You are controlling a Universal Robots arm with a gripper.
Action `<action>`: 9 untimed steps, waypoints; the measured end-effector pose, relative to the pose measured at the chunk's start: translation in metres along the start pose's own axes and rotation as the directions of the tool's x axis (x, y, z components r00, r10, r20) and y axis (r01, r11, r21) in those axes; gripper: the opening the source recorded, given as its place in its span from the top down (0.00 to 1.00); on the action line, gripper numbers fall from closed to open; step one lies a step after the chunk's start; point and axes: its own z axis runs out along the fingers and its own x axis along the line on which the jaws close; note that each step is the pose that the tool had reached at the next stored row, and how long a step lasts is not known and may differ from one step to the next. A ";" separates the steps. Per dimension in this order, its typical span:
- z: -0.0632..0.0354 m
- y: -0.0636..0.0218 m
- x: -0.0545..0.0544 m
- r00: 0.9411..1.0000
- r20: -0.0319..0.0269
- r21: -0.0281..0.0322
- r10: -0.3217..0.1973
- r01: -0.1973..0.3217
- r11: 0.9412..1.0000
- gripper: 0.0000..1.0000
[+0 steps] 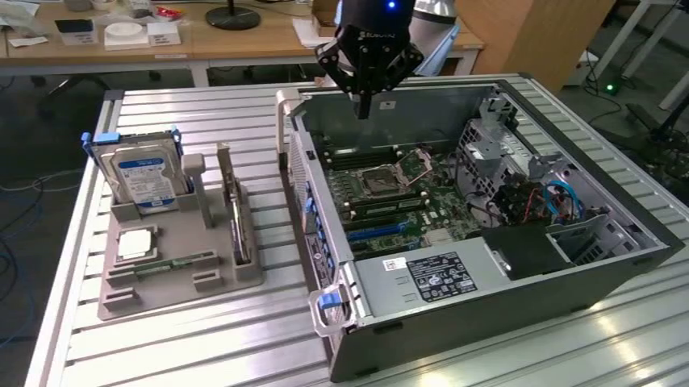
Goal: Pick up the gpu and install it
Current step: 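Reach for the gpu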
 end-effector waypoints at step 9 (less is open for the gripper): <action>0.0001 -0.0014 0.018 1.000 -0.001 0.000 0.000 0.000 1.000 0.90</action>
